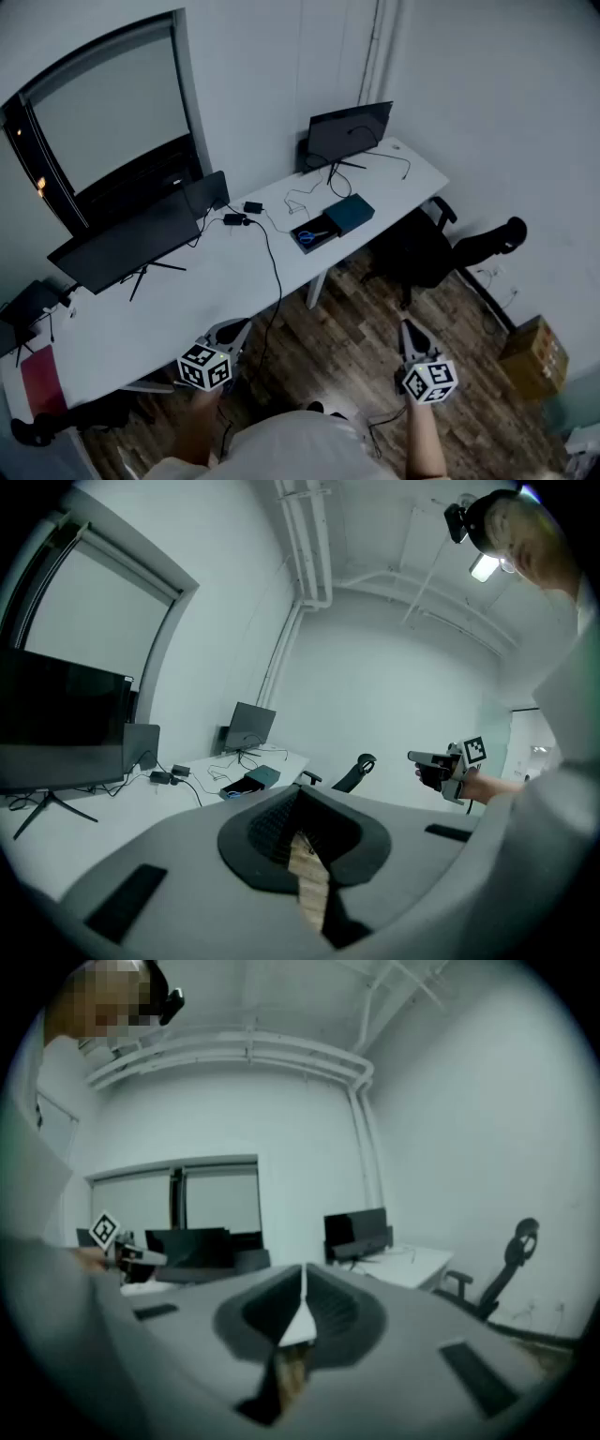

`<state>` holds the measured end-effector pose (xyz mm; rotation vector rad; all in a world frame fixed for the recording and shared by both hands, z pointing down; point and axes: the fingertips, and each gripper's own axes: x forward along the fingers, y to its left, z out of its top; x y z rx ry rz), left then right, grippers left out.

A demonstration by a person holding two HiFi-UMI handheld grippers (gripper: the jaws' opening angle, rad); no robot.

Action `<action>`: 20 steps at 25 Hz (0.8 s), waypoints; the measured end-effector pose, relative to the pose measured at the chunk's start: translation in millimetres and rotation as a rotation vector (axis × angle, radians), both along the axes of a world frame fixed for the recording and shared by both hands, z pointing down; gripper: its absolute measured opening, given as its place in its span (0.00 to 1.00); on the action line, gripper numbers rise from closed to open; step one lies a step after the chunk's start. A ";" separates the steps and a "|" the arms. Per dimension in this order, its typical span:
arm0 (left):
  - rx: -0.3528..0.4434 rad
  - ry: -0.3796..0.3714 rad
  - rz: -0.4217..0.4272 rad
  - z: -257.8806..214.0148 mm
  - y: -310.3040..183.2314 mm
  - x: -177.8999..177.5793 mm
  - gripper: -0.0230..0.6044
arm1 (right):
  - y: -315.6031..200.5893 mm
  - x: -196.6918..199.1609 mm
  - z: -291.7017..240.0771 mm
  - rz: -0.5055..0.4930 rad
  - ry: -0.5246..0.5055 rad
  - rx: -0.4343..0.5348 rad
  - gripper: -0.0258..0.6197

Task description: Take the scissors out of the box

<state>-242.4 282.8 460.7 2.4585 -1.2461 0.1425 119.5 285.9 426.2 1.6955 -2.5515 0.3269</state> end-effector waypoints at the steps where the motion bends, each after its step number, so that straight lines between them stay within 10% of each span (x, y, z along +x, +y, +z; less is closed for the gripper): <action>1: 0.001 -0.001 -0.002 0.3 -0.9 0.4 0.09 | -1.2 0.6 -0.3 -0.001 0.000 0.002 0.10; 20: -0.011 -0.010 -0.053 10.0 -3.5 34.9 0.09 | -19.3 24.9 6.3 -0.077 0.042 -0.003 0.10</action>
